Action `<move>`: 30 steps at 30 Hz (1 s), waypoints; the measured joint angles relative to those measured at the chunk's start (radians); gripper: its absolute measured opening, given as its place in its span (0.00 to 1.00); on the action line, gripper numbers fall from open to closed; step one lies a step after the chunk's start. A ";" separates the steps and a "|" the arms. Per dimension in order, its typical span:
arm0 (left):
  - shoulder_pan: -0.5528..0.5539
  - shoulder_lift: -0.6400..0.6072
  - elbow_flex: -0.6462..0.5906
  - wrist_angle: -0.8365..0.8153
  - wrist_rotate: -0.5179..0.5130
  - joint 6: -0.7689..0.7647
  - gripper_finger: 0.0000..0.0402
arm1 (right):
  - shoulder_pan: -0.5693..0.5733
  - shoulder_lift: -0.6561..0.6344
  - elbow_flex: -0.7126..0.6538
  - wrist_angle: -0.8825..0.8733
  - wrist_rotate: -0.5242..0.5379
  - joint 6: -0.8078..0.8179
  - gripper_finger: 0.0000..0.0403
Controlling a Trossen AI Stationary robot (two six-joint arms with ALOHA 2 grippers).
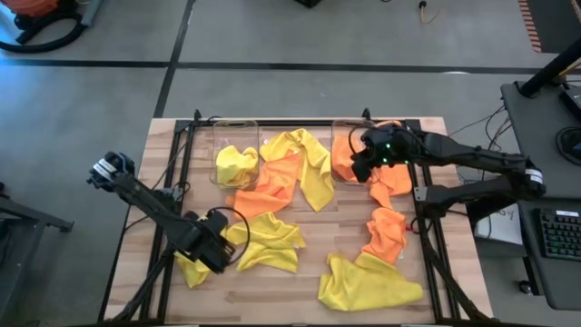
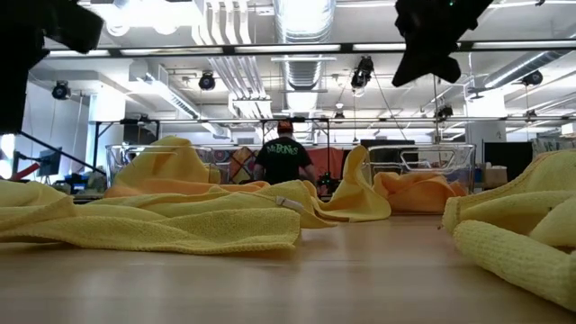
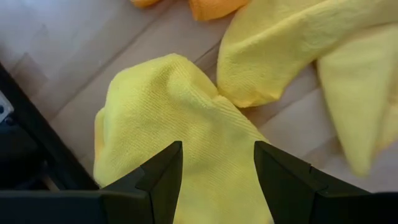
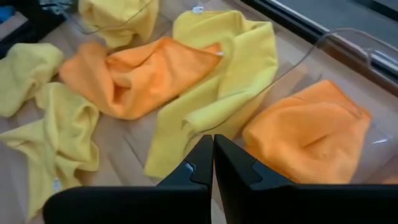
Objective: Sort microfiber towel by color & place in baskets
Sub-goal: Put the yellow microfiber cloth into the left transparent bin
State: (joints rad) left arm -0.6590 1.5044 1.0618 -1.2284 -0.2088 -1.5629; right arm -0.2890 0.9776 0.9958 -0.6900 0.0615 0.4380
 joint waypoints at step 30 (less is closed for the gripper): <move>0.061 0.098 -0.122 0.133 -0.014 0.024 0.58 | 0.102 0.000 0.000 0.000 0.021 0.033 0.02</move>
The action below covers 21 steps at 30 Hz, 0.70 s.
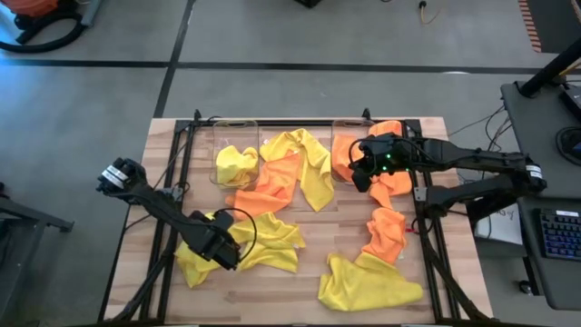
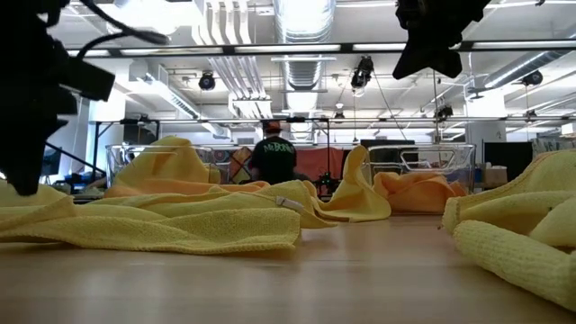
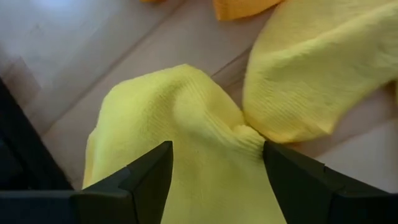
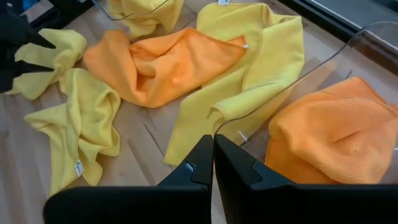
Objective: Sort microfiber towel by color & place in baskets
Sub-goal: Put the yellow microfiber cloth into the left transparent bin
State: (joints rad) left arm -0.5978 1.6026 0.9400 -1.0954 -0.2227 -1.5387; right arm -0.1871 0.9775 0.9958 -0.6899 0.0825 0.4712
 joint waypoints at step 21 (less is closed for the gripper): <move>0.011 -0.001 -0.040 0.040 0.057 0.033 0.22 | 0.000 0.000 0.000 0.000 0.000 -0.003 0.02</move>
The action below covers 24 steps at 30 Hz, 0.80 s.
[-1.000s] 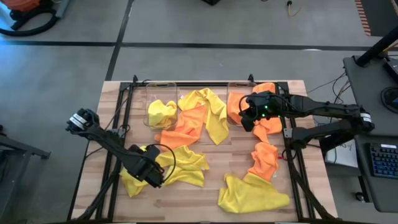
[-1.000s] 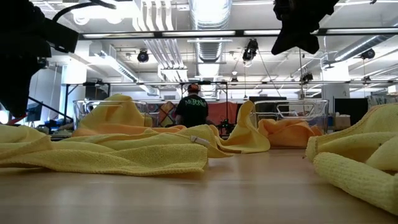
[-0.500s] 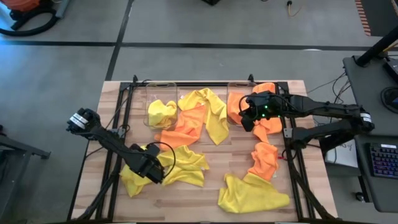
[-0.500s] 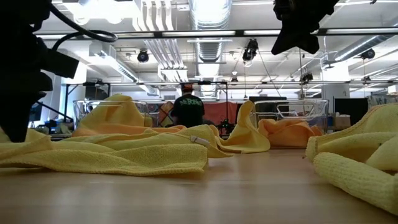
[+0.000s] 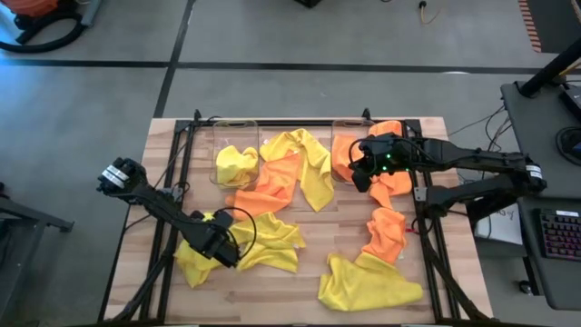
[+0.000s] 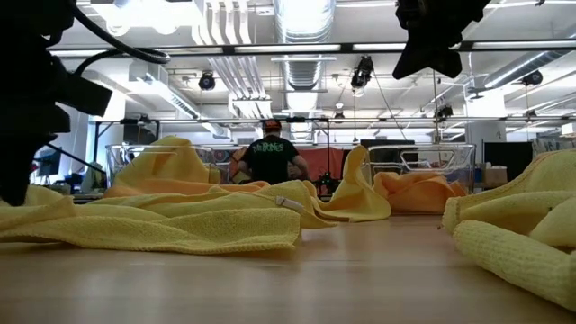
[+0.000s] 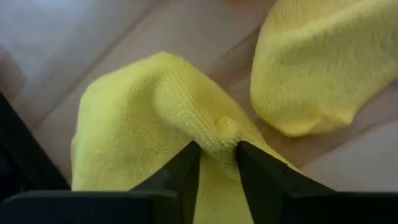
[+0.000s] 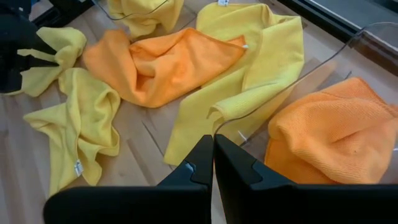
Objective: Sort microfiber towel by color & place in baskets
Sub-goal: Put the yellow microfiber cloth into the left transparent bin
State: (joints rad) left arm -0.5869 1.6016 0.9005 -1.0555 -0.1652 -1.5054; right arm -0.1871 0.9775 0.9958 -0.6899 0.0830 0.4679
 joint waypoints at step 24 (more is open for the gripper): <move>-0.064 -0.003 0.088 -0.048 0.095 -0.026 0.54 | 0.000 0.000 0.000 -0.001 0.000 -0.008 0.02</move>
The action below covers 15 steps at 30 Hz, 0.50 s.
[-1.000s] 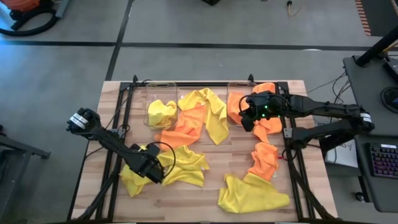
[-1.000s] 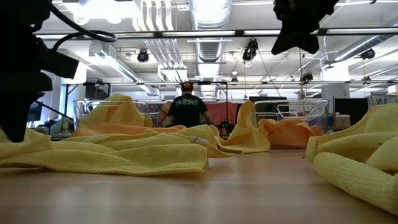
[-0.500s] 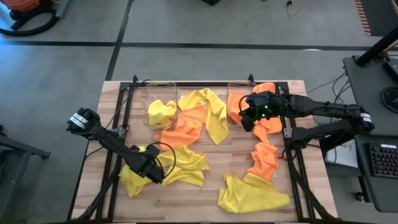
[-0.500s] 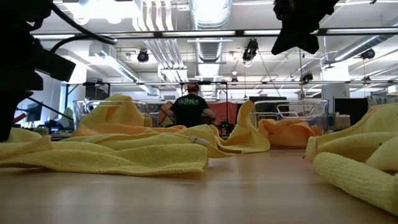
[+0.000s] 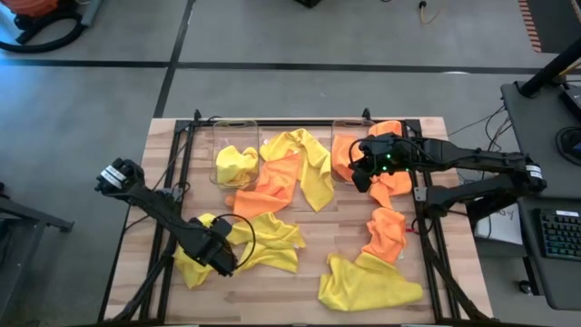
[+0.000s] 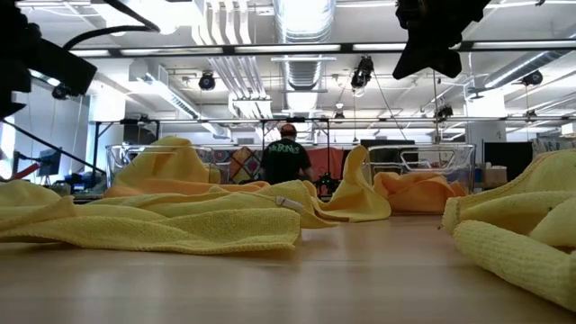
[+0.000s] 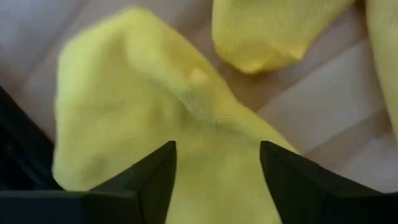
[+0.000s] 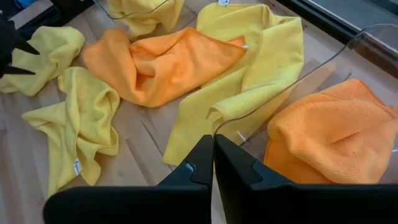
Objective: Sort microfiber towel by color & place in baskets
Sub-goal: Put the yellow microfiber cloth into the left transparent bin
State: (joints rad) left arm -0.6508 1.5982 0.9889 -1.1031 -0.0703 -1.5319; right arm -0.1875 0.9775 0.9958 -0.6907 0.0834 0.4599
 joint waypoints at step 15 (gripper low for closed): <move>0.000 0.157 -0.008 0.057 0.039 0.053 0.61 | 0.007 0.000 0.000 0.000 -0.001 0.002 0.02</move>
State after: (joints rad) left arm -0.6510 1.7550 0.9809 -1.0457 -0.0318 -1.4791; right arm -0.1802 0.9775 0.9958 -0.6907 0.0822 0.4622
